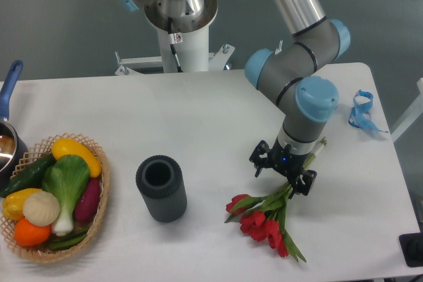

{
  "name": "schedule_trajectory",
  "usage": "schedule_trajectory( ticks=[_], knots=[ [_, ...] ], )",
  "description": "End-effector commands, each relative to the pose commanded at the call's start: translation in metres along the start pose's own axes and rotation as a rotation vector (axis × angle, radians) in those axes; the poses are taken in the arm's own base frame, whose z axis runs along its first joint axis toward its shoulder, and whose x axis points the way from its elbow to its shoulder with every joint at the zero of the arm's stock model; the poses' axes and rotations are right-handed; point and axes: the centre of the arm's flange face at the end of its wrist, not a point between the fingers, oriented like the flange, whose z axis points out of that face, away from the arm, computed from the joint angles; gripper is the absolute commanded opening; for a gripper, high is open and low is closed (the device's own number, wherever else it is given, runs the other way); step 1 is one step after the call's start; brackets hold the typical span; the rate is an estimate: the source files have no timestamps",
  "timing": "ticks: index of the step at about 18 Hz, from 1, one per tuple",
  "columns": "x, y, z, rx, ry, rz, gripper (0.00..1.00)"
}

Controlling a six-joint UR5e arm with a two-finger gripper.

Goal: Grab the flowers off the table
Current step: 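Close the gripper around the tulip stems below the blooms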

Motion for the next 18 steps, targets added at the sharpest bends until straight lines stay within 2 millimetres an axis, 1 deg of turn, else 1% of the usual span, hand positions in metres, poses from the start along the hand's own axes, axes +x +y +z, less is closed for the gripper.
schedule_trajectory(
  ticks=[5,8,12,14,15,16,17,18],
  knots=[
    [-0.006,-0.003,0.006,0.002,-0.006,0.003,1.00],
    [-0.005,-0.008,0.012,0.008,-0.020,0.017,1.00],
    [-0.007,-0.008,0.019,0.006,-0.022,0.018,1.00],
    [-0.004,-0.012,0.021,0.008,-0.026,0.027,1.00],
    [-0.005,-0.012,0.023,0.006,-0.025,0.028,0.98],
    [-0.005,-0.012,0.024,0.004,-0.024,0.028,0.88],
    [-0.005,-0.012,0.024,0.004,-0.024,0.030,0.73],
    [-0.004,-0.012,0.024,0.004,-0.024,0.030,0.64]
  ],
)
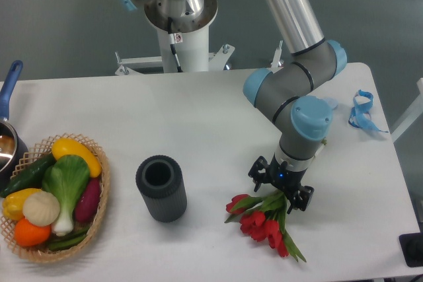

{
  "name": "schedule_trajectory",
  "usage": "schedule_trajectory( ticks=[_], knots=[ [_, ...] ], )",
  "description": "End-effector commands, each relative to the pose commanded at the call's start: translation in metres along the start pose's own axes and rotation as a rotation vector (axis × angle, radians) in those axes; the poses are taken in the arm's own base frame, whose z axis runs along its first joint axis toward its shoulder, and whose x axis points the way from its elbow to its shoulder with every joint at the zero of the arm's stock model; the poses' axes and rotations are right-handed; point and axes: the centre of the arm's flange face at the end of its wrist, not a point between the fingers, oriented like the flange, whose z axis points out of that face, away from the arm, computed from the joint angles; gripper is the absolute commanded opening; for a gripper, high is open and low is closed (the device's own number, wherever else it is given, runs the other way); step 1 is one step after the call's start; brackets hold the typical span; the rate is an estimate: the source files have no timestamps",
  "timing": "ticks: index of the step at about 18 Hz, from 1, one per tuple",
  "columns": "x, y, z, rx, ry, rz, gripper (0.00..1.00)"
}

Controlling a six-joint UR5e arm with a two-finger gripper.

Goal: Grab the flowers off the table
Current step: 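Close the gripper around the tulip stems below the blooms, then lift the grasped tulips up off the table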

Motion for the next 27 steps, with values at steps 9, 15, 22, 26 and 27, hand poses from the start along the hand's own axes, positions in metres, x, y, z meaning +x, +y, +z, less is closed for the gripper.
schedule_trajectory(
  ticks=[9,15,22,26,27],
  knots=[
    [-0.014,-0.008,-0.033,0.024,-0.060,0.008,0.32],
    [-0.020,-0.030,-0.104,0.068,-0.169,0.036,0.28],
    [0.000,-0.074,-0.209,0.478,-0.146,-0.048,0.28],
    [0.014,-0.084,-0.254,0.640,-0.120,-0.035,0.28],
    [0.016,-0.085,-0.261,0.662,-0.117,-0.037,0.28]
  ],
)
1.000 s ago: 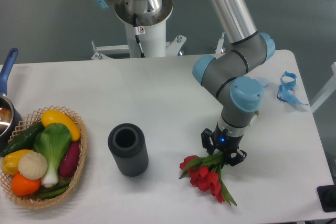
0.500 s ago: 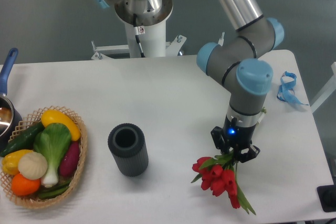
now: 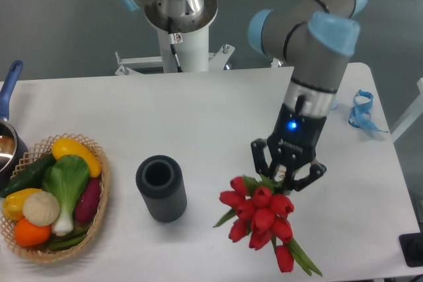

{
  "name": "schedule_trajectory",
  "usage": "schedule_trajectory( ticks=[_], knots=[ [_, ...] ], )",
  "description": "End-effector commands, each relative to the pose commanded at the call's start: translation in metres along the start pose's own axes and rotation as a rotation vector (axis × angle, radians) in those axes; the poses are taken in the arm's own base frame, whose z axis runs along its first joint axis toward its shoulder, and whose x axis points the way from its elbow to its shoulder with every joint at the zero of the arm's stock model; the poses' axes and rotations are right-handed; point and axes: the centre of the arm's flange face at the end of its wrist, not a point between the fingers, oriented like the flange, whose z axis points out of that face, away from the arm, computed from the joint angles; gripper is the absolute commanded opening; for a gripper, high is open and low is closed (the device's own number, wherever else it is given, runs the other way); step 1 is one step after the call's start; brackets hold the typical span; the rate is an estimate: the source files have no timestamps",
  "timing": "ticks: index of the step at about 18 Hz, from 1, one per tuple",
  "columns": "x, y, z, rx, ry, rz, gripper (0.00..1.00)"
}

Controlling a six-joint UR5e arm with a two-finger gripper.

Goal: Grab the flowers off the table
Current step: 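Lift the grasped tulips up off the table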

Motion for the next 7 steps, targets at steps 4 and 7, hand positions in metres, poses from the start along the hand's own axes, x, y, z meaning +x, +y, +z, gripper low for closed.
schedule_trajectory(
  ticks=[4,7],
  knots=[
    [-0.011,-0.002,-0.021,0.054,-0.009,-0.047,0.28],
    [-0.012,0.000,-0.030,0.073,-0.012,-0.055,0.28]
  ],
)
